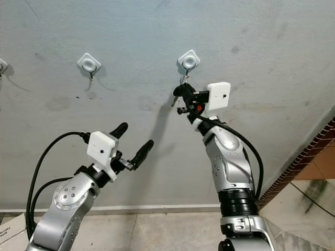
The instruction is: Hang keys on a hook
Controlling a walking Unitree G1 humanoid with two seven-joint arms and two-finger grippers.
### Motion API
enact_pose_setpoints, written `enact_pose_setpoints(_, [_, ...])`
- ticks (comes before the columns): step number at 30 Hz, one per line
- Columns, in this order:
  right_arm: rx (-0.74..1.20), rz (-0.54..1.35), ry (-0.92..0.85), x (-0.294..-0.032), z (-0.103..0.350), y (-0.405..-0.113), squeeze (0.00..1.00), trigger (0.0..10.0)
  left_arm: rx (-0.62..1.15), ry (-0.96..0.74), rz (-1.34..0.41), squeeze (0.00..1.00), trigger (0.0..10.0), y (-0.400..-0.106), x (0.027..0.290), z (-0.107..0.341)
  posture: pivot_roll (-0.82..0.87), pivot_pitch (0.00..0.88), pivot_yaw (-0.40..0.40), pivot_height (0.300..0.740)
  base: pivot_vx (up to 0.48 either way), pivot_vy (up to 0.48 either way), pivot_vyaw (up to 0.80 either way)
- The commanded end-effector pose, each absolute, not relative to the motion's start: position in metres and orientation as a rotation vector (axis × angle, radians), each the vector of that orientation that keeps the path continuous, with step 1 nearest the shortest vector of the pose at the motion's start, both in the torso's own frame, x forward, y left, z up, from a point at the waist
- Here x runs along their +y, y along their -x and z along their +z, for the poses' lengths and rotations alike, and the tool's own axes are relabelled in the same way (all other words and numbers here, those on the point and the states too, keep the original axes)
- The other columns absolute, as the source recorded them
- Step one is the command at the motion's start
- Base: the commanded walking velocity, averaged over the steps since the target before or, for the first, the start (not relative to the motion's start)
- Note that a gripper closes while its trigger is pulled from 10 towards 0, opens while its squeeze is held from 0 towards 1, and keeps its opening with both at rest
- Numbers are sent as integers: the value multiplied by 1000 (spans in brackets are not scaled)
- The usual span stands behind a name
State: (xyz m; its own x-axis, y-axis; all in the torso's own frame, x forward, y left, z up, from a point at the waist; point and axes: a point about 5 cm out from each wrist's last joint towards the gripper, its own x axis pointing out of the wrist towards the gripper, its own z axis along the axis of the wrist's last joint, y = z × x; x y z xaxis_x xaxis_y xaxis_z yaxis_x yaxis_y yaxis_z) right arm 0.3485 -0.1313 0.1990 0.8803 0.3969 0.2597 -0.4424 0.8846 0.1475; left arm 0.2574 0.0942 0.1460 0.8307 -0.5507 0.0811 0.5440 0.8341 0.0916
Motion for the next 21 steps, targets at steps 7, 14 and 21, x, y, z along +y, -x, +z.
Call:
enact_pose_setpoints(7, [-265, 422, -253, -134, 213, -357, 0, 10000, -111, -72, -591, 0, 10000, -258, 92, 146, 98, 0, 28, 740, 0, 0, 0])
enact_pose_setpoints(14, [-249, 404, -283, -134, 212, -361, 0, 10000, -112, -72, -591, 0, 10000, -258, 92, 147, 101, 0, 26, 740, 0, 0, 0])
enact_pose_setpoints(21, [-215, 364, -342, -141, 205, -364, 0, 10000, -112, -71, -589, 0, 10000, -258, 92, 147, 101, 0, 24, 740, 0, 0, 0])
